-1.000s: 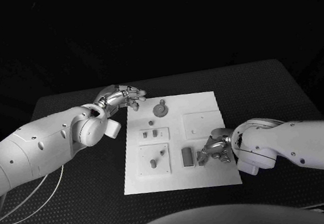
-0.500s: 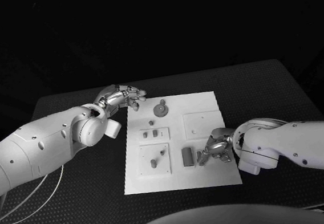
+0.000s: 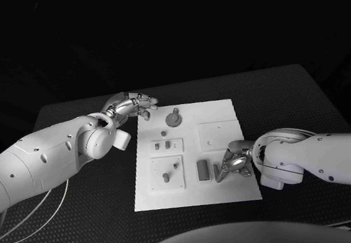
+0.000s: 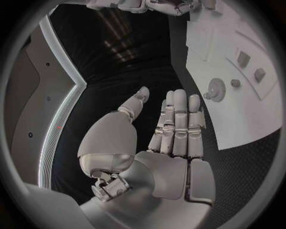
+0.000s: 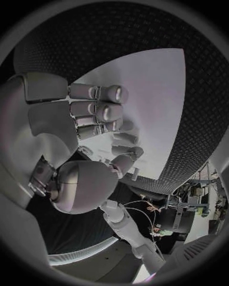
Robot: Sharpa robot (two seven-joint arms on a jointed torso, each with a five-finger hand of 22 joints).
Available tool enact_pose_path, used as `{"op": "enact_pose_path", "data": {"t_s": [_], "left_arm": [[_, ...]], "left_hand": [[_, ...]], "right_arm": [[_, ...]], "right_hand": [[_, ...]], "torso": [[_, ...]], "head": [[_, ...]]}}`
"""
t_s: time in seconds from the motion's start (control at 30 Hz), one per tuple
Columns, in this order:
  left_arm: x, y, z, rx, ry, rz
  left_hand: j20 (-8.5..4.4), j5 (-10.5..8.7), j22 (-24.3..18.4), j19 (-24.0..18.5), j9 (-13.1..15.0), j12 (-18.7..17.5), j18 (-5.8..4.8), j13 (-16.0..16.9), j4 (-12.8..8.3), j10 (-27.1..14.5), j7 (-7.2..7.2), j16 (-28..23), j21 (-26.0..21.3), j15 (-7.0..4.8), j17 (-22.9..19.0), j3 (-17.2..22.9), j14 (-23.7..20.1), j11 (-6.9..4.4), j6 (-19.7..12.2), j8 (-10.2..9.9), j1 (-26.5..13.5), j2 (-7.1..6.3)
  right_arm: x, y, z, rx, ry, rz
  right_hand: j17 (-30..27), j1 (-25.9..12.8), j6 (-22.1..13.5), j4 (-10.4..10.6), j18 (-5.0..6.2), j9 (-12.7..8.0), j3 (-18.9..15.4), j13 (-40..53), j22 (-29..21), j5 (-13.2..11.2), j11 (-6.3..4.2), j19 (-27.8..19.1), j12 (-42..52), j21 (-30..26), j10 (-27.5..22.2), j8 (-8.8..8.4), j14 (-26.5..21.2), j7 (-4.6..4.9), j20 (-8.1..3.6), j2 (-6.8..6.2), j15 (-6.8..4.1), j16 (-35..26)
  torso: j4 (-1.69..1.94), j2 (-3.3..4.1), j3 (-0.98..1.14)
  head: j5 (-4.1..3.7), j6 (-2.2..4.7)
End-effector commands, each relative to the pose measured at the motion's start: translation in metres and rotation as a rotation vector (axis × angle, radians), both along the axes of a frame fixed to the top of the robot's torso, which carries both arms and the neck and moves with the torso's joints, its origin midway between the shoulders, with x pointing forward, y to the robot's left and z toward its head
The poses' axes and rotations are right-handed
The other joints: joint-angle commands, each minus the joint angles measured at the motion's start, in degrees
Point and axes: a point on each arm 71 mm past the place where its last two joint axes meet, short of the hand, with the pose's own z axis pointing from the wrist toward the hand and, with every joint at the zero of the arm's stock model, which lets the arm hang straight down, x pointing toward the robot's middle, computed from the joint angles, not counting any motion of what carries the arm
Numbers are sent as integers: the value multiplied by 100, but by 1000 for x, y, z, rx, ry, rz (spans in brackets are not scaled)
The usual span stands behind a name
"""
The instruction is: Assemble the parts on the task board
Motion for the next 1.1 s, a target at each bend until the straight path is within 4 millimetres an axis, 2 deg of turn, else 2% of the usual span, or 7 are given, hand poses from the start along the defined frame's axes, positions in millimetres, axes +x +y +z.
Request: {"op": "enact_pose_path", "data": {"t_s": [0.03,0.3,0.37,0.47,0.53,0.67,1.1], "left_arm": [[0,-3,1,-8,-4,-17],[0,-3,1,-8,-3,-18],[-1,-2,1,-7,-3,-17],[0,-2,1,-7,-3,-17],[-1,-2,1,-8,-2,-18],[-1,-2,1,-7,-2,-18],[-1,-2,1,-6,-2,-18]], "left_hand": [[-10,-29,7,23,8,18,89,-10,9,-14,7,-35,-36,14,5,26,-10,22,16,24,-34,-2],[-9,-30,8,24,8,18,89,-10,10,-15,7,-35,-38,15,6,26,-10,22,16,25,-36,0],[-9,-30,9,24,8,18,89,-10,11,-15,7,-35,-38,15,6,26,-10,22,16,25,-37,0],[-9,-30,9,24,8,18,88,-10,11,-15,7,-35,-38,15,6,26,-10,23,16,25,-37,-1],[-9,-30,10,24,8,18,88,-10,12,-15,7,-36,-39,15,6,25,-10,23,16,25,-38,-2],[-8,-30,11,24,8,19,88,-10,12,-15,7,-36,-40,15,7,25,-10,23,16,25,-39,-2],[-8,-29,13,25,9,20,89,-10,12,-15,7,-37,-42,15,7,26,-11,22,16,26,-39,-3]], "right_arm": [[-1,0,-3,-25,-11,34],[0,-1,-4,-29,-15,24],[0,-2,-5,-30,-15,21],[1,-3,-5,-34,-16,15],[1,-3,-6,-35,-16,14],[1,-3,-6,-41,-8,18],[2,-5,-8,-71,-4,17]], "right_hand": [[8,115,-26,-8,104,0,-56,3,3,-26,-3,-48,15,11,-24,8,-42,-10,-11,75,-10,-4],[7,117,85,-1,103,37,-232,-27,4,-27,-40,-28,35,35,65,75,3,-51,9,588,-33,12],[2,11,114,42,102,37,-253,-43,-2,-28,-49,-19,31,37,95,84,15,-61,21,799,-39,8],[-1,-15,135,36,104,36,-232,-52,-5,-28,-58,-16,30,37,116,89,23,-70,25,893,-46,7],[-5,-53,160,74,104,34,-170,-62,-12,-27,-66,-7,27,36,137,95,32,-79,27,1030,-53,5],[-9,-92,189,102,104,27,-46,-56,-18,-27,-77,4,50,37,186,97,40,-90,29,1092,-62,2],[-10,90,221,0,104,7,544,-48,-23,-28,-84,32,71,68,243,88,58,-96,18,896,-70,4]], "torso": [[3,1,3],[3,2,1],[3,4,1],[2,3,1],[1,-1,-2],[1,0,-4],[3,-1,-4]], "head": [[2,1],[11,1],[9,1],[17,1],[16,1],[19,1],[11,1]]}}
